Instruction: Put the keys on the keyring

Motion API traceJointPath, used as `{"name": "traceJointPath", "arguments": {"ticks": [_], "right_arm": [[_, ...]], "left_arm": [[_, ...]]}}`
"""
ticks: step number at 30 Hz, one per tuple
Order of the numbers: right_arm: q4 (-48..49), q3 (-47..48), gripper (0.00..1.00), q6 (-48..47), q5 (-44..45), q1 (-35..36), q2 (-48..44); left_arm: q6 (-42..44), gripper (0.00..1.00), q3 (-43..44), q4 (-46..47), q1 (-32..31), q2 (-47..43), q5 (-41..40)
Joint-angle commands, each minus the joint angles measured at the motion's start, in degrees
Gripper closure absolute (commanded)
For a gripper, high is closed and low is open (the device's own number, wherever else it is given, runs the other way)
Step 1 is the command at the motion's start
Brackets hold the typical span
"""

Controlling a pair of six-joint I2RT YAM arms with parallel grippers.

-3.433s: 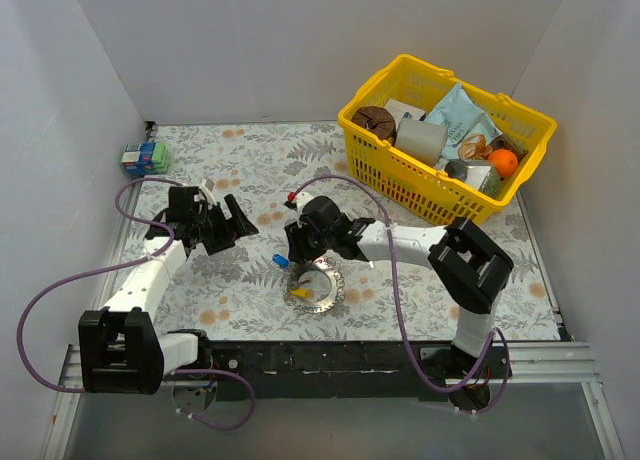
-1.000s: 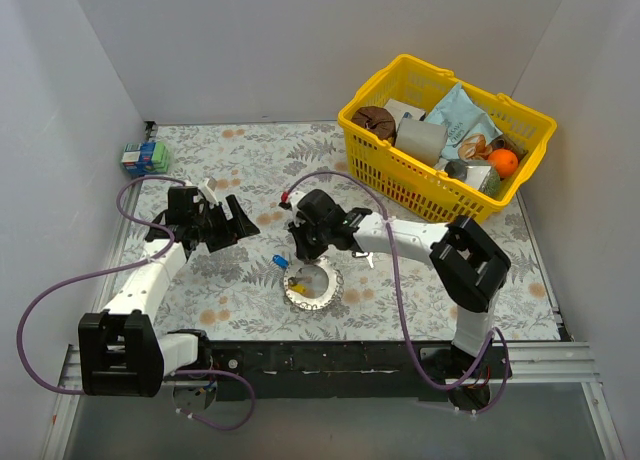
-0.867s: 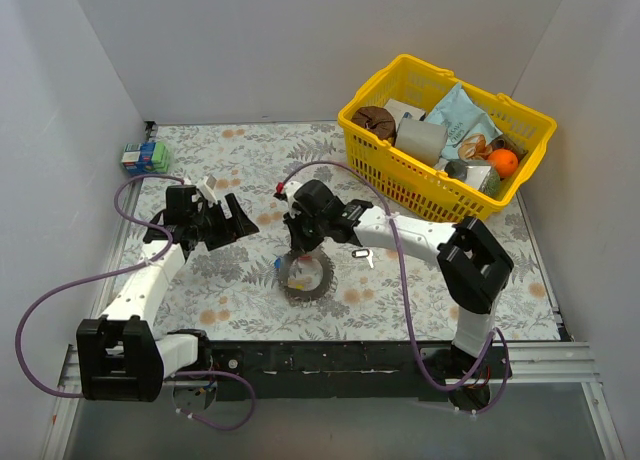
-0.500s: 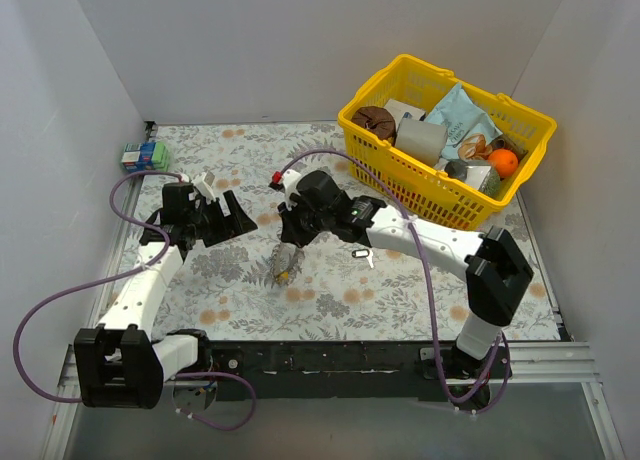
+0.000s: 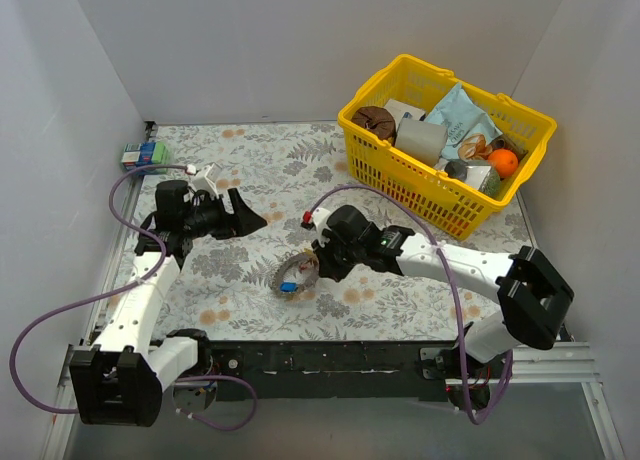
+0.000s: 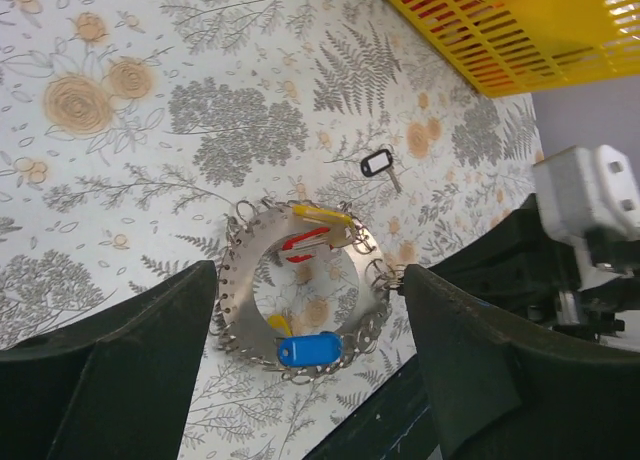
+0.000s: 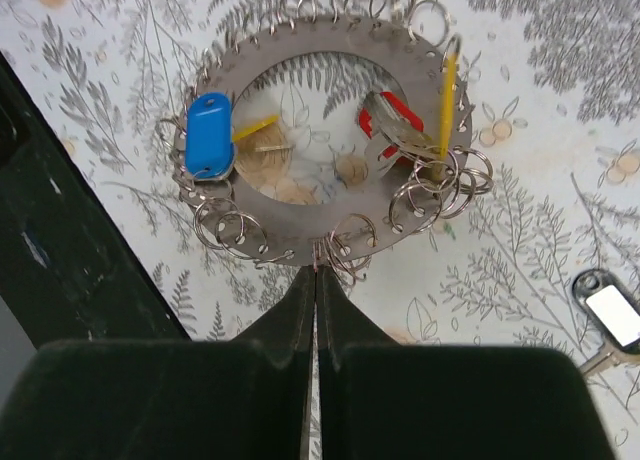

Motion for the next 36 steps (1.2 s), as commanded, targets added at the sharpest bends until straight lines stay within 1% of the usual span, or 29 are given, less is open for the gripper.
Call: {"name": "traceJointPath", "arguments": {"ticks": [1, 4, 5, 8, 10, 15, 19, 23, 28, 29, 31, 34, 36], "right_arm": [[1.2, -3.2, 0.99, -3.4, -1.4, 0.1, -4.7], [2.7, -3.6, 0.99, -5.4, -3.8, 0.0, -6.1], [3.2, -3.5, 0.99, -6.0, -4.4, 0.0, -6.3], [4.5, -2.6, 0.99, -8.3, -7.5, 0.0, -6.9], [4.4, -0.7, 0.99, -9.0, -10.1, 0.0, -7.5], [3.4, 3.5, 0.99, -13.6, -12.4, 0.0, -9.1], [0.8, 8.2, 0.99, -15.6, -13.7, -0.2, -9.4], [-1.0, 11.9, 0.99, -16.6, -16.0, -0.2, -10.1], [-1.7, 12.5, 0.99, -18.5, -20.6, -0.9, -12.9], [-1.7, 12.4, 0.99, -18.7, -21.4, -1.0, -13.2], [-1.8, 12.2, 0.99, -19.2, -24.4, -1.7, -14.4], [-1.9, 12.3, 0.99, -19.3, -27.5, -3.0, -15.3], [-2.0, 12.3, 0.99, -19.0, -28.3, -3.9, -15.4]], "left_arm": [[2.9, 0.25, 1.1, 2.6, -2.8, -1.7, 6.5], [4.8, 0.26, 1.6, 3.1, -7.6, -2.8, 7.0], [5.2, 0.27, 1.9, 3.0, -10.2, -3.2, 6.3], [6.4, 0.27, 3.5, 3.0, -13.0, -4.7, 6.4], [6.7, 0.27, 4.5, 3.0, -13.3, -5.4, 7.8], [6.3, 0.31, 5.5, 4.1, -13.8, -6.6, 11.1], [5.8, 0.28, 6.3, 5.6, -13.8, -8.7, 13.5], [5.4, 0.28, 7.6, 6.4, -13.9, -9.3, 16.1], [4.4, 0.31, 7.5, 8.2, -13.9, -9.3, 21.6], [4.0, 0.34, 7.5, 8.8, -13.9, -9.3, 23.5], [2.9, 0.36, 7.4, 9.7, -13.9, -9.3, 24.2], [1.9, 0.37, 7.4, 10.5, -14.0, -9.6, 26.0], [1.8, 0.37, 7.5, 10.5, -14.0, -9.9, 27.0]]}}
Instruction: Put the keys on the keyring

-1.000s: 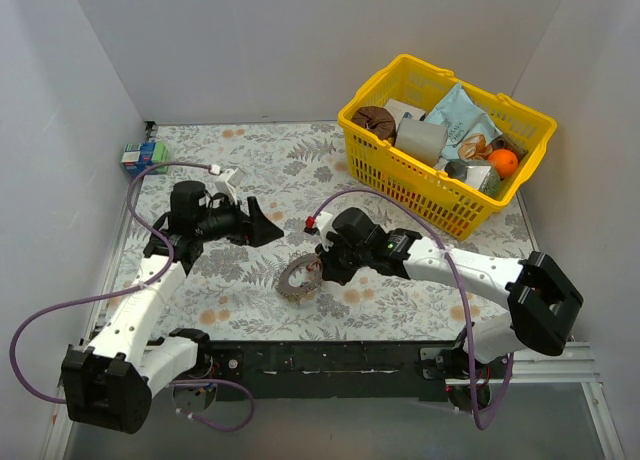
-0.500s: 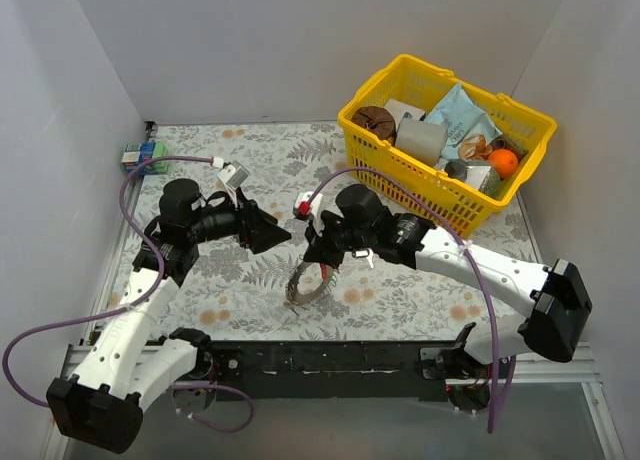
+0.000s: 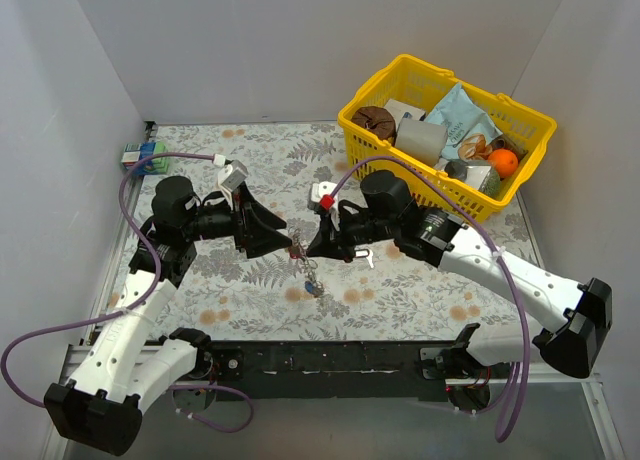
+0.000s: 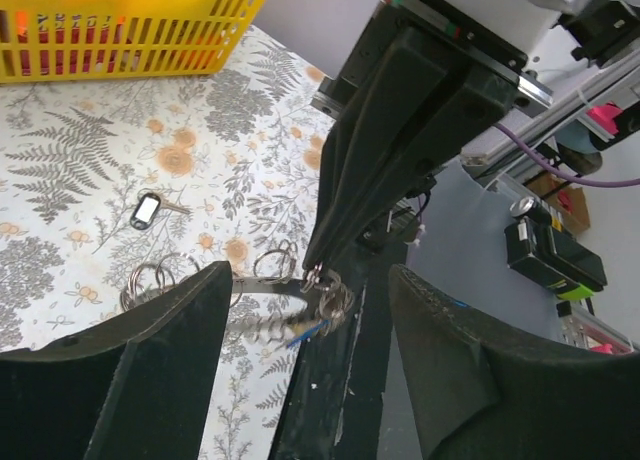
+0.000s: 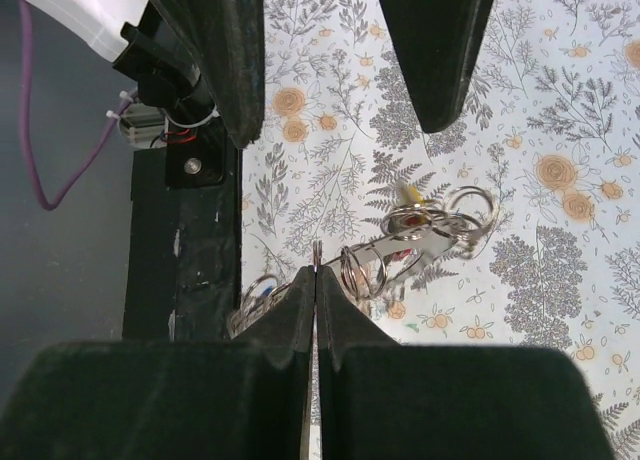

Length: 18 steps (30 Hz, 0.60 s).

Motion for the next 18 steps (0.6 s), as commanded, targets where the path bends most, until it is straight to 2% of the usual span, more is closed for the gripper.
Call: {"name": "traceJointPath", "arguments": {"ticks": [1, 5, 10, 18], "right_arm": [[1.0, 2.9, 0.99, -0.6, -6.9, -2.5, -2.2], [2.8, 1.8, 0.99, 1.3, -12.2, -5.5, -2.2], [6.2, 0.5, 0.99, 4.4, -16.7, -7.9, -2.1], [7.6, 0.7, 0.99, 5.8, -19.3, -8.4, -0.6]], "left_arm": [[-1.2, 0.37, 1.4, 1.8, -0.4, -1.5, 4.8], [-1.8, 0.42, 1.2, 1.9, -1.2, -1.6, 6.4], [-3.8, 0.48, 0.0, 3.1, -3.0, -1.9, 3.7], [-4.8, 0.47, -0.4, 3.8, -6.3, 0.5, -0.3]]}}
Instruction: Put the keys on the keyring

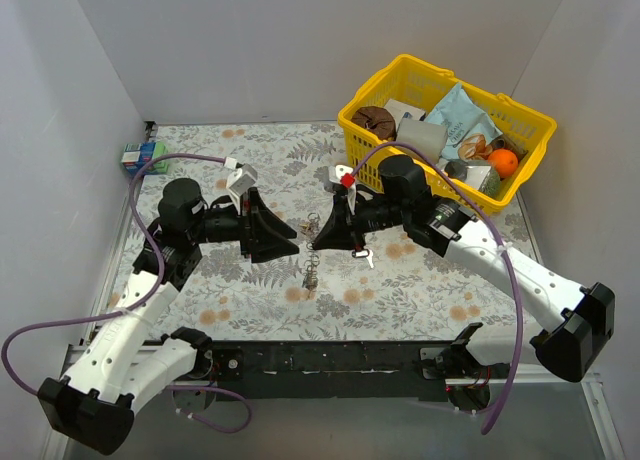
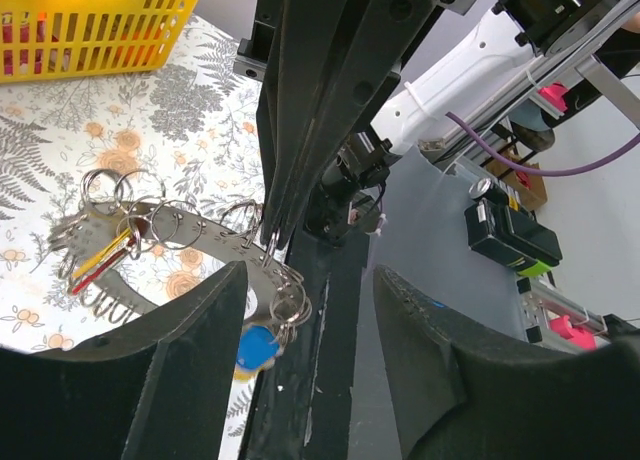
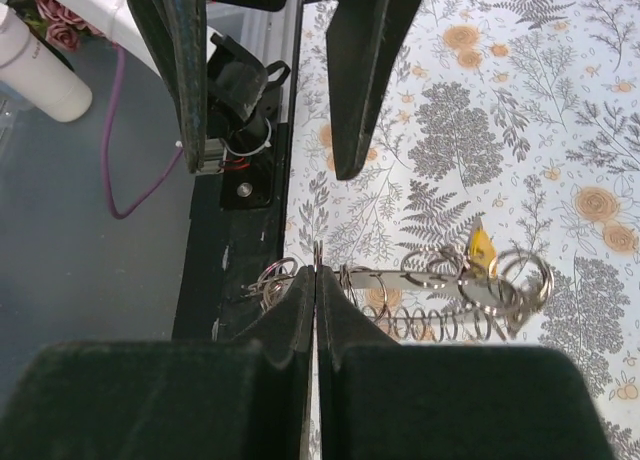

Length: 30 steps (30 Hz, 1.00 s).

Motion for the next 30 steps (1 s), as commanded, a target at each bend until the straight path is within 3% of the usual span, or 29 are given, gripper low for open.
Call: {"name": "traceJointPath", "arguments": {"ticks": [1, 16, 30], "right_arm": [[4.6, 0.7, 0.99, 1.5, -4.2, -0.4, 0.1], [6.1, 0.5, 0.99, 2.7, -4.8, -1.1, 0.9], [6.7, -0.3, 0.99, 2.9, -5.9, -1.6, 0.9]], "left_arm": [[-0.9, 0.46, -0.4, 1.3, -2.1, 1.1, -2.9], [0.8, 0.59, -1.2, 2.2, -6.2, 4.6, -7.3], [1.5, 0.95, -1.5, 2.3, -7.7, 6.4, -7.8]]}}
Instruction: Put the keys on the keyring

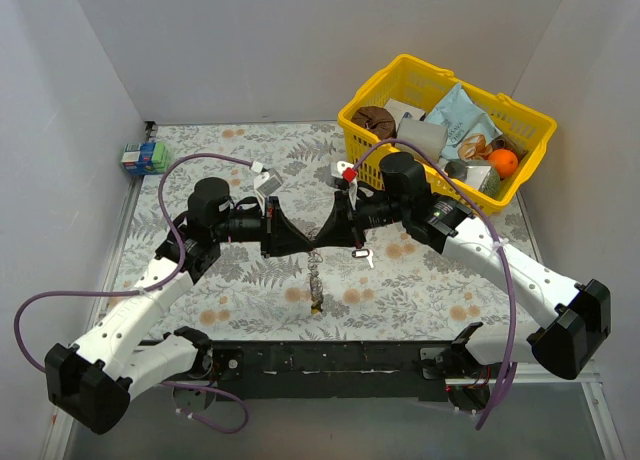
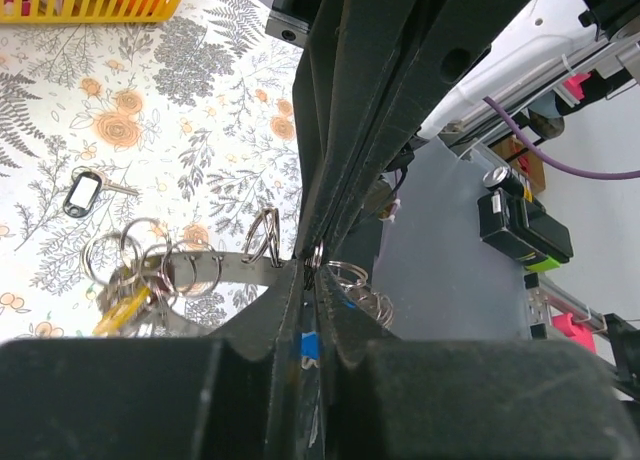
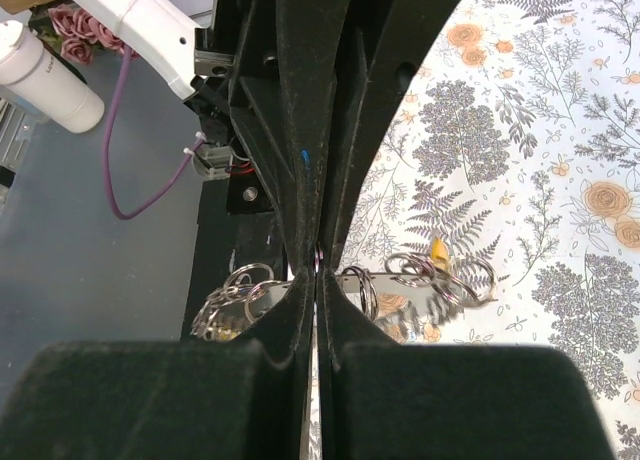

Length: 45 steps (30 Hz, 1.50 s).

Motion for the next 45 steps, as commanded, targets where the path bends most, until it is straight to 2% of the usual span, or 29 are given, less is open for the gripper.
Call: {"name": "traceJointPath", "arguments": {"ticks": [1, 8, 9, 11, 12, 14, 15, 18, 21, 29, 33, 45], "right_arm": [[4.1, 0.4, 0.99, 0.5, -2.9, 0.0, -0.3], [5.0, 0.2, 0.97, 1.9, -1.9, 0.0, -0.4], [5.5, 0.2, 0.86, 2.1, -1.5, 0.0, -0.5], [7.3, -0.6, 0.72, 4.5, 0.0, -0.1, -1.0], [8.4, -1.0, 0.59, 5.4, 0.6, -0.3, -1.3], [13.7, -2.6, 0.46, 8.9, 1.2, -0.7, -2.6], [15.6, -4.6, 0.34, 10.1, 1.4, -1.3, -3.3], [22.1, -8.4, 0.23, 14.8, 1.5, -2.7, -5.3], [26.2, -10.7, 0.18, 17.0, 1.6, -3.6, -7.6], [35.9, -17.9, 0.17, 21.1, 0.2, -4.1, -13.1], [41.6, -20.0, 0.25, 24.5, 0.6, -4.2, -13.4], [47.5, -21.7, 0.42, 29.5, 3.2, -4.1, -12.1]], "left_arm": [[0.7, 1.00, 0.3, 0.7, -0.7, 0.0, -0.6], [-0.6, 1.00, -1.1, 3.2, -1.2, -2.1, -2.4], [-1.1, 1.00, -1.7, 5.5, -1.2, -2.7, -2.6], [-3.0, 1.00, -3.7, 8.2, -1.3, -4.7, -3.0], [-3.7, 1.00, -4.6, 11.5, -1.2, -5.2, -3.1], [-5.9, 1.00, -5.9, 14.2, -1.3, -6.5, -3.8], [-6.3, 1.00, -7.1, 16.2, -1.3, -7.2, -3.8], [-7.3, 1.00, -7.9, 17.7, -1.3, -7.9, -4.5], [-8.0, 1.00, -8.6, 19.6, -1.3, -8.4, -4.8], [-12.3, 1.00, -13.3, 29.4, -1.4, -10.9, -5.7], [-14.5, 1.00, -14.3, 33.6, -1.4, -11.3, -6.1], [-16.8, 1.00, -15.1, 37.7, -1.6, -10.7, -6.5]]}}
